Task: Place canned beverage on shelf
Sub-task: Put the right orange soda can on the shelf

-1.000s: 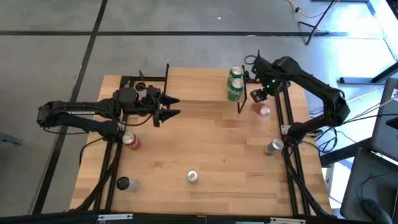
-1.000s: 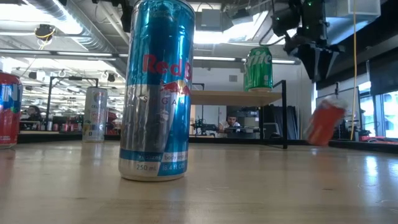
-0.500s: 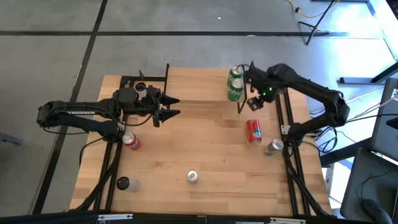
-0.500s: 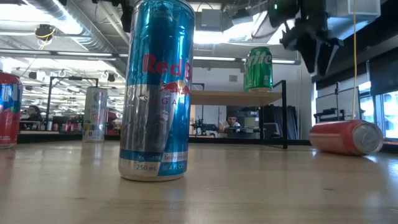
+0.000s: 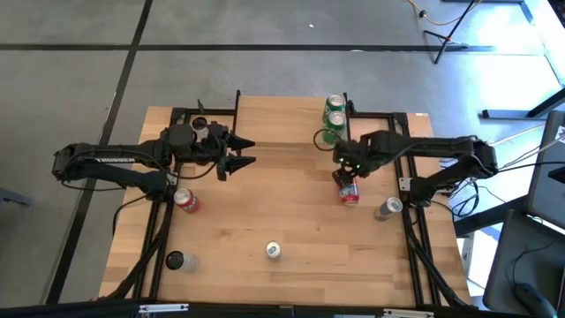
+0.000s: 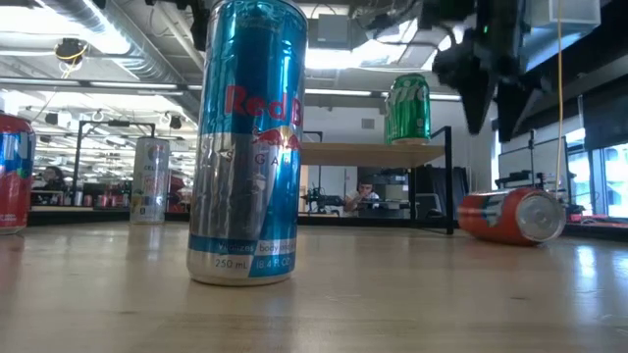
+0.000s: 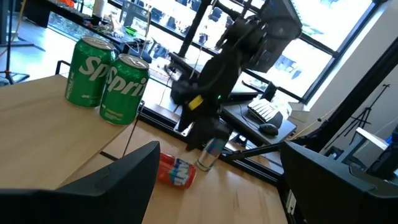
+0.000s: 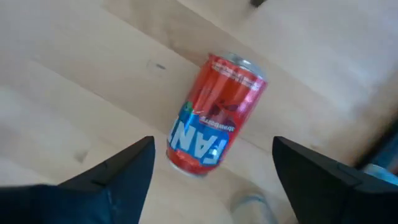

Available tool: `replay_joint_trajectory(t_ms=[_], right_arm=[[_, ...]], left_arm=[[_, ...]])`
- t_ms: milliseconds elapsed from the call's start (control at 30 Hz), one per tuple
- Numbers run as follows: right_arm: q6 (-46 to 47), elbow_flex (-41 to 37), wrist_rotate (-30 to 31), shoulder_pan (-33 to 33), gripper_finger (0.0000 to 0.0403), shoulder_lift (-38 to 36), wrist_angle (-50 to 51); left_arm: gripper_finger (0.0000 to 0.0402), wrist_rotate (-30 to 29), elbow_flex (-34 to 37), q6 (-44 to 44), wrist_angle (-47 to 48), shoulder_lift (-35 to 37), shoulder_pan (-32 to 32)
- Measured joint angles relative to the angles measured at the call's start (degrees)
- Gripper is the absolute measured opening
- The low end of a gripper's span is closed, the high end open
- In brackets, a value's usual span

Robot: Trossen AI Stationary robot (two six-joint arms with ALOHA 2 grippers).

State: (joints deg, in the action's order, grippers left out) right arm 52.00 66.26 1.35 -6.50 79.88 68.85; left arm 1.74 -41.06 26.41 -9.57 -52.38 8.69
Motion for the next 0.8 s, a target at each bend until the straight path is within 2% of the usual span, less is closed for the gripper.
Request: replay_joint_trajectory(t_ms=[167, 367, 800], right_arm=[[4.4, -7.9, -0.3, 1.6, 0.0337, 0.0, -10.0], [7.8, -13.9, -0.4, 3.0, 0.0351, 0.2, -21.9], [7.8, -17.6, -0.5, 6.7, 0.0348, 8.9, -39.1]], left_arm=[[0.0327, 0.4, 0.0, 0.0, 0.1, 0.0, 0.0], [0.0327, 0.5, 0.0, 0.0, 0.1, 0.0, 0.0], [0.0327, 0.5, 0.0, 0.0, 0.1, 0.0, 0.0]])
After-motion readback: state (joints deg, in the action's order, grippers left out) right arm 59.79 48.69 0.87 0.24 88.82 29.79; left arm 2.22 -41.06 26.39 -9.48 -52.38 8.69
